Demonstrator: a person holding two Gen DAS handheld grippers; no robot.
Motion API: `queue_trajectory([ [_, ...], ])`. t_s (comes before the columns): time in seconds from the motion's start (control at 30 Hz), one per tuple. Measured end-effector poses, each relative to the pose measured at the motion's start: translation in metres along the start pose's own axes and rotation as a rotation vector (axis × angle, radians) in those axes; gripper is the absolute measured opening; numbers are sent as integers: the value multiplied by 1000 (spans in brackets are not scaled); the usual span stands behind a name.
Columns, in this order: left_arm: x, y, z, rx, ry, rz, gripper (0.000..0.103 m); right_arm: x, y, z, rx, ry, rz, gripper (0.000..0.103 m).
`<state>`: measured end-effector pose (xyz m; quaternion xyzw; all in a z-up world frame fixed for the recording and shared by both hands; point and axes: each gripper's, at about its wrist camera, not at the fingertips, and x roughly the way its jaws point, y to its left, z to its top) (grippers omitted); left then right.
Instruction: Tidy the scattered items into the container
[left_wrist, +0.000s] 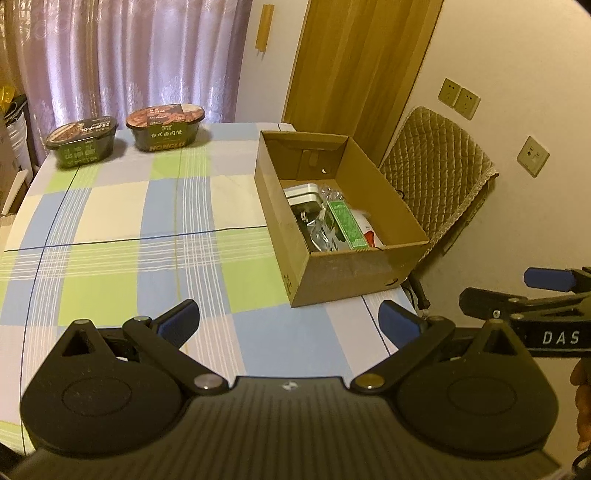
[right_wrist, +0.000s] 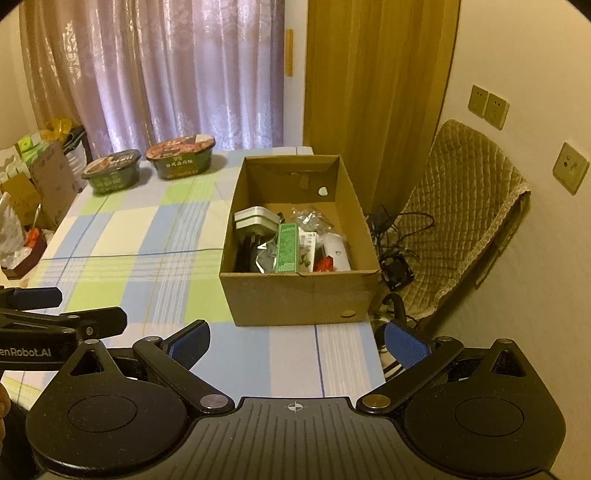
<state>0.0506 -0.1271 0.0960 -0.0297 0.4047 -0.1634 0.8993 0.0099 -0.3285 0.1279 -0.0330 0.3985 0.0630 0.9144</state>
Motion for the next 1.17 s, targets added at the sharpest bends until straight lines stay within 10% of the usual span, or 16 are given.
queue_trajectory([
  [1.17, 10, -5, -3, 22, -9, 35, 102, 6, -9, -8, 38, 25, 9, 103],
])
